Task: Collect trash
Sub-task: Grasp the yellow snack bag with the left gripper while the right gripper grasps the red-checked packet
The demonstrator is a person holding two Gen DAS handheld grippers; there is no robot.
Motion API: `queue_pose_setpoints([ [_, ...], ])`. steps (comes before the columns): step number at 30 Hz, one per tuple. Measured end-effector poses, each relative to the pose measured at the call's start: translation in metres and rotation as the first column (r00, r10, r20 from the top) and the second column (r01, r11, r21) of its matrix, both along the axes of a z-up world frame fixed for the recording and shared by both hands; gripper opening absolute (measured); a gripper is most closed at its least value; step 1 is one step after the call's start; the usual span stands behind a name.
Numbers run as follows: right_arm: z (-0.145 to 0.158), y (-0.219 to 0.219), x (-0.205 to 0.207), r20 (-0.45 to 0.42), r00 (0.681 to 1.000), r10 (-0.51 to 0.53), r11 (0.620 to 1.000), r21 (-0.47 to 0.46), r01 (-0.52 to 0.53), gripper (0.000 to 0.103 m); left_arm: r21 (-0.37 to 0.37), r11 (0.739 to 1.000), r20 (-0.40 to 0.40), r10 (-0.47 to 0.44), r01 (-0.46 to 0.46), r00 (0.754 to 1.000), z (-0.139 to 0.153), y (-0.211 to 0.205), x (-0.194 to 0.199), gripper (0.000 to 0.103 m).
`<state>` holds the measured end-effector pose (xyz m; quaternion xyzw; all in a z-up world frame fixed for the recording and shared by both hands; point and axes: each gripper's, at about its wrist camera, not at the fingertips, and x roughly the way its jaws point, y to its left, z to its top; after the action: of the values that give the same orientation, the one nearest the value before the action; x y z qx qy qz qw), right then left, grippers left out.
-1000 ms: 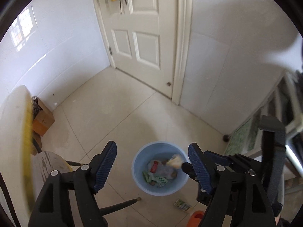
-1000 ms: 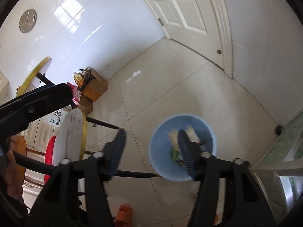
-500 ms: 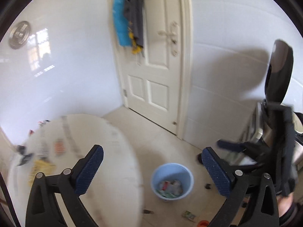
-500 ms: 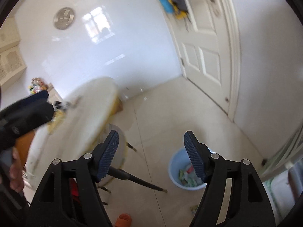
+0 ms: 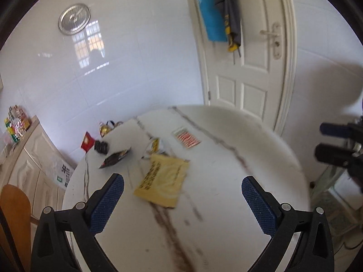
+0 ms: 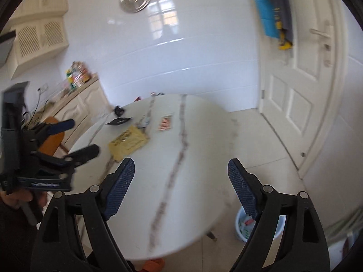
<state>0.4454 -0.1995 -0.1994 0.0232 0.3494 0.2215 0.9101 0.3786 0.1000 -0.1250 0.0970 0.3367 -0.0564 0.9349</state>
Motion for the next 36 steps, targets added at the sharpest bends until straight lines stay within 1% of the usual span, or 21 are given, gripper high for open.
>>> queue_pose_setpoints([
  [2,-0.003,0.017,0.010,-0.014,1.000,0.024,1.000,-0.017,-0.024,0.083,0.027,1.000,-0.048,0.002,-0.001,0.999,-0.019,0.011,0.023,0.102],
  [3,-0.006,0.026,0.016,-0.022,0.999,0.035,0.999,-0.024,-0.036,0.083,0.037,0.999,-0.062,0.008,-0.006,0.998,-0.025,0.015,0.033,0.102],
  [4,-0.008,0.032,0.023,-0.035,0.998,0.045,0.998,-0.030,-0.046,0.083,0.047,0.999,-0.091,0.009,-0.005,0.996,-0.037,0.018,0.045,0.102],
  [6,-0.014,0.044,0.036,-0.059,0.997,0.059,0.998,-0.035,-0.061,0.083,0.053,0.999,-0.117,0.015,-0.009,0.993,-0.045,0.021,0.063,0.102],
  [8,-0.023,0.050,0.051,-0.085,0.994,0.071,0.996,-0.049,-0.075,0.083,0.056,0.998,-0.140,0.000,0.008,0.990,-0.057,0.023,0.080,0.102],
  [9,-0.027,0.054,0.059,-0.097,0.993,0.071,0.995,-0.058,-0.077,0.083,0.056,0.998,-0.149,0.002,0.006,0.989,-0.063,0.026,0.097,0.102],
  [11,-0.036,0.062,0.072,-0.120,0.990,0.072,0.994,-0.078,-0.081,0.083,0.033,0.999,-0.178,-0.003,0.009,0.984,-0.071,0.032,0.114,0.102],
  [13,-0.044,0.068,0.084,-0.143,0.986,0.082,0.992,-0.081,-0.094,0.083,0.019,0.999,-0.199,-0.028,0.032,0.980,-0.076,0.040,0.137,0.102],
  [16,-0.055,0.077,0.106,-0.172,0.982,0.077,0.990,-0.106,-0.096,0.083,0.014,0.999,-0.200,-0.031,0.035,0.979,-0.082,0.038,0.155,0.098],
  [18,-0.061,0.081,0.119,-0.188,0.979,0.074,0.989,-0.115,-0.097,0.083,-0.008,0.999,-0.214,-0.041,0.040,0.976,-0.087,0.039,0.165,0.090],
  [19,-0.063,0.084,0.126,-0.194,0.978,0.075,0.988,-0.118,-0.099,0.083,-0.018,0.999,-0.226,-0.046,0.043,0.973,-0.091,0.040,0.171,0.088],
  [20,-0.065,0.086,0.132,-0.199,0.977,0.076,0.987,-0.125,-0.103,0.083,-0.028,0.999,-0.241,-0.049,0.044,0.969,-0.097,0.042,0.177,0.088],
  [22,-0.068,0.093,0.142,-0.200,0.977,0.077,0.984,-0.144,-0.107,0.083,-0.079,0.996,-0.248,-0.063,0.045,0.967,-0.099,0.049,0.182,0.083],
  [23,-0.070,0.098,0.148,-0.205,0.975,0.082,0.982,-0.149,-0.114,0.083,-0.096,0.994,-0.251,-0.068,0.045,0.966,-0.100,0.052,0.182,0.077],
  [24,-0.072,0.102,0.155,-0.210,0.974,0.082,0.981,-0.155,-0.116,0.083,-0.112,0.993,-0.250,-0.076,0.049,0.965,-0.099,0.054,0.180,0.074],
  [25,-0.075,0.106,0.161,-0.216,0.973,0.081,0.979,-0.166,-0.119,0.083,-0.124,0.991,-0.251,-0.085,0.056,0.964,-0.099,0.057,0.180,0.073],
  [29,-0.089,0.125,0.182,-0.247,0.964,0.096,0.972,-0.184,-0.144,0.083,-0.141,0.988,-0.248,-0.103,0.069,0.963,-0.100,0.063,0.178,0.062],
  [31,-0.096,0.136,0.189,-0.250,0.962,0.113,0.968,-0.190,-0.163,0.083,-0.138,0.988,-0.238,-0.100,0.068,0.966,-0.098,0.068,0.174,0.050],
  [32,-0.098,0.140,0.191,-0.252,0.961,0.116,0.966,-0.197,-0.168,0.083,-0.148,0.986,-0.239,-0.106,0.072,0.965,-0.098,0.070,0.173,0.045],
  [34,-0.104,0.150,0.198,-0.259,0.958,0.121,0.960,-0.214,-0.179,0.083,-0.163,0.983,-0.240,-0.117,0.079,0.964,-0.097,0.074,0.170,0.043],
  [36,-0.110,0.156,0.204,-0.262,0.958,0.116,0.956,-0.233,-0.179,0.083,-0.159,0.983,-0.237,-0.123,0.086,0.964,-0.097,0.076,0.169,0.039],
])
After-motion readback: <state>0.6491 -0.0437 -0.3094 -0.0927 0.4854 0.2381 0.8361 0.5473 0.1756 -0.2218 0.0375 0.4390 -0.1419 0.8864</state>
